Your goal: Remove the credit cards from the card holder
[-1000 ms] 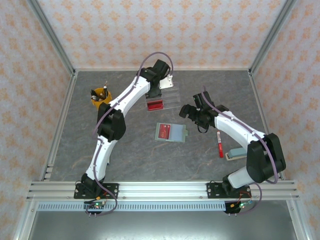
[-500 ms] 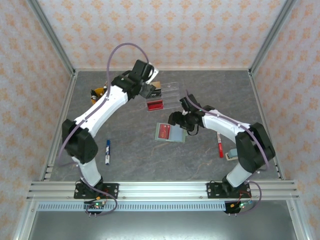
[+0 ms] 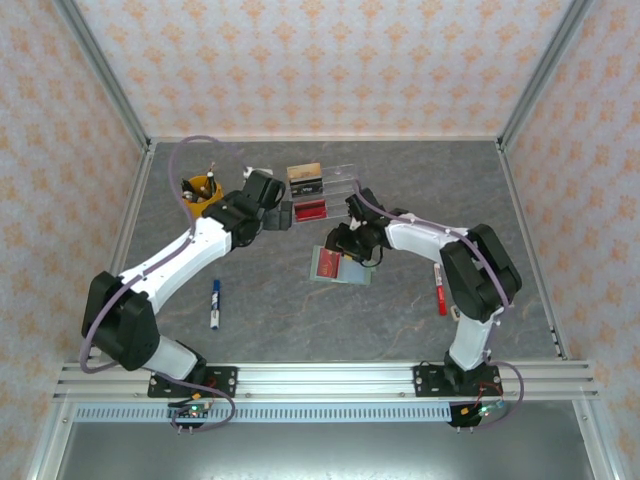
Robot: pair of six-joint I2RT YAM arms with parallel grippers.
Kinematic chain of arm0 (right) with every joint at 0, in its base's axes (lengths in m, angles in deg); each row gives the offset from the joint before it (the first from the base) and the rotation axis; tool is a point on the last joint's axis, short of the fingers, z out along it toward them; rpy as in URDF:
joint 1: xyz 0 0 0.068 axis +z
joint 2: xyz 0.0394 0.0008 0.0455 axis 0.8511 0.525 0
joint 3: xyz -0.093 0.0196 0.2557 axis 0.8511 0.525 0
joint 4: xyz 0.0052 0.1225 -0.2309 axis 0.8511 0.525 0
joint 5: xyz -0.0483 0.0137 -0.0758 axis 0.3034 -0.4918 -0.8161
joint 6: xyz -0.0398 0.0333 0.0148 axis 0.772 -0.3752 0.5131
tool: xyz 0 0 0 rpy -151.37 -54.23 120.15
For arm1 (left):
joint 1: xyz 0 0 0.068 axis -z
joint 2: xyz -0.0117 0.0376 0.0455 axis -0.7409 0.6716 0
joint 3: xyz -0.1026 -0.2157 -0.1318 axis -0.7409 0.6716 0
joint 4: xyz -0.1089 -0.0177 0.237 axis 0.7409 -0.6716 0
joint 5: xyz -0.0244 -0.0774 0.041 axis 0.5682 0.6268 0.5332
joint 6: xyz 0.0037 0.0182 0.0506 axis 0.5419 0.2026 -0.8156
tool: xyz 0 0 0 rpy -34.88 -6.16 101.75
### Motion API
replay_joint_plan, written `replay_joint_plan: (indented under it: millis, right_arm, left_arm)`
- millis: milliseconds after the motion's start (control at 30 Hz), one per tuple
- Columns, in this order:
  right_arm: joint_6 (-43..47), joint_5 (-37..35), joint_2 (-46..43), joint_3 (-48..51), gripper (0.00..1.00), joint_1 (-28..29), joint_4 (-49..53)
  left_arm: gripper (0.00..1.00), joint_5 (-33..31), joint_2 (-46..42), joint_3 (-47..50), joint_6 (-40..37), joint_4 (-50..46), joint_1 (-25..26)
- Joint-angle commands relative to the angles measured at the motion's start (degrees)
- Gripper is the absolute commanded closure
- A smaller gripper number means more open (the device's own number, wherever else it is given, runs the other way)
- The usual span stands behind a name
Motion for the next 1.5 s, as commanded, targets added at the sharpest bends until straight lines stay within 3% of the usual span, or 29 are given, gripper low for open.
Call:
replay_joint_plan:
  millis: [0, 267, 533, 800, 967, 1167, 1467]
  right_arm:
    - [-0.39, -2.88, 1.53, -2.23, 0.53, 0.29, 1.03]
    - [-0.7, -3.23, 4.12, -3.38, 0.53, 0.29, 1.11]
    - [-0.48, -4.12, 4.93, -3.09, 0.53, 0.29, 1.87]
    - [0.04, 2.98, 4.54, -1.49, 0.58, 0.21, -3.23]
    - [-0.44, 7.29, 2.85, 1.23, 0.59, 0.0, -8.75]
    - [-0.11, 8.6, 2.4, 3.32, 0.61, -0.93, -10.03]
    - [2.34, 6.26, 1.25, 3.91, 0.66, -1.38, -6.8]
  left_arm:
    - [0.0, 2.11, -1.98, 3.21, 8.49, 4.28, -0.83]
    - [0.0, 11.58, 0.77, 5.62, 14.45, 5.98, -0.97]
    - [0.0, 16.32, 3.63, 6.71, 15.9, 6.03, -0.88]
    - [0.07, 25.62, 7.19, 8.92, 20.11, 10.92, -0.88]
    - [0.28, 33.83, 9.91, 10.78, 22.73, 16.36, -0.62]
    - [0.58, 36.09, 12.04, 11.86, 25.79, 19.08, 0.63]
    - [0.79, 35.74, 16.54, 10.14, 27.61, 18.92, 3.12]
